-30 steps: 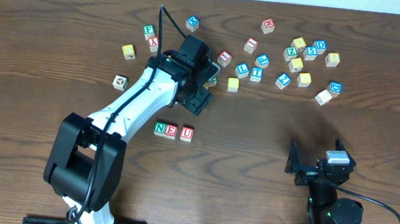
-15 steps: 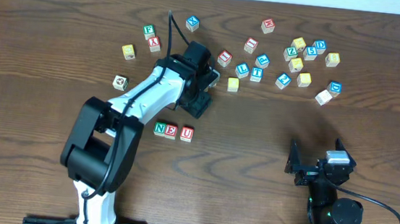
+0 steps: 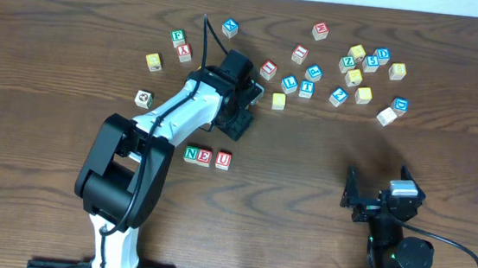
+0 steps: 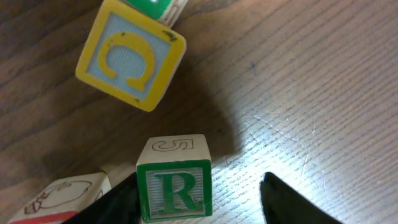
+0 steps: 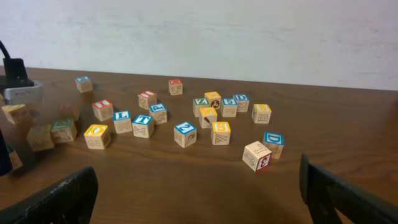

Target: Spell out NEURIPS

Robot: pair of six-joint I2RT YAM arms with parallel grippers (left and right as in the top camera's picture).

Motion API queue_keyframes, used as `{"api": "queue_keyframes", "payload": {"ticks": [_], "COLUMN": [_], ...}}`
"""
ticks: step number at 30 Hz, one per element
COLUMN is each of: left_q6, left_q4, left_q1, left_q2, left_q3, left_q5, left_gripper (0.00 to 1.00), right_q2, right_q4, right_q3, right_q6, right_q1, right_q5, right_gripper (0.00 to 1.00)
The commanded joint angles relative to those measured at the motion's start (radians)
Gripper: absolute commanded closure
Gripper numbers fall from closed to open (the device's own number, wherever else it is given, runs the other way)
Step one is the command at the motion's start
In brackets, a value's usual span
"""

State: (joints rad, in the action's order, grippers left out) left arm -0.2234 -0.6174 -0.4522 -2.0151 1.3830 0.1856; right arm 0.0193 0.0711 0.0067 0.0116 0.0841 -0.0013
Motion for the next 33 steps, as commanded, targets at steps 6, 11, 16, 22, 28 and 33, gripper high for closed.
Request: {"api": "queue_keyframes", "payload": {"ticks": [6,11,16,22,28,33], "left_q6": [-0.008,-0.008,-0.008,-0.008,-0.008,-0.008], "left_q4": [0.008,0.006,0.006,0.011,0.020,0.025], "left_q1": [0.002,0.002,0.002,0.002,0.002,0.002], "left_q2": [-0.005,-0.005,-0.005,-0.005,-0.005,-0.005], "left_q3": [0.013,0.013,0.013,0.013,0.013,0.013], "left_q5": [0.005,-0.027,-0.047,-0.048,-0.048,-0.048], "left_gripper": [0.51,0.51,0.51,0.51,0.52,0.52], "right_q2": [0.001,0.001,0.001,0.001,0.001,0.001], "right_q4": [0.004,0.004,0.004,0.004,0.004,0.004], "right_q3": [-0.001,-0.001,-0.001,-0.001,-0.001,-0.001], "right_q6": [-0.007,-0.007,-0.007,-0.007,-0.007,-0.007], "right_q1": [-0.005,-0.005,-0.005,-0.005,-0.005,-0.005], "right_q5": [-0.002,-0.002,-0.002,-0.002,-0.002,-0.002], "right_gripper": [0.01,0.01,0.01,0.01,0.01,0.01]}}
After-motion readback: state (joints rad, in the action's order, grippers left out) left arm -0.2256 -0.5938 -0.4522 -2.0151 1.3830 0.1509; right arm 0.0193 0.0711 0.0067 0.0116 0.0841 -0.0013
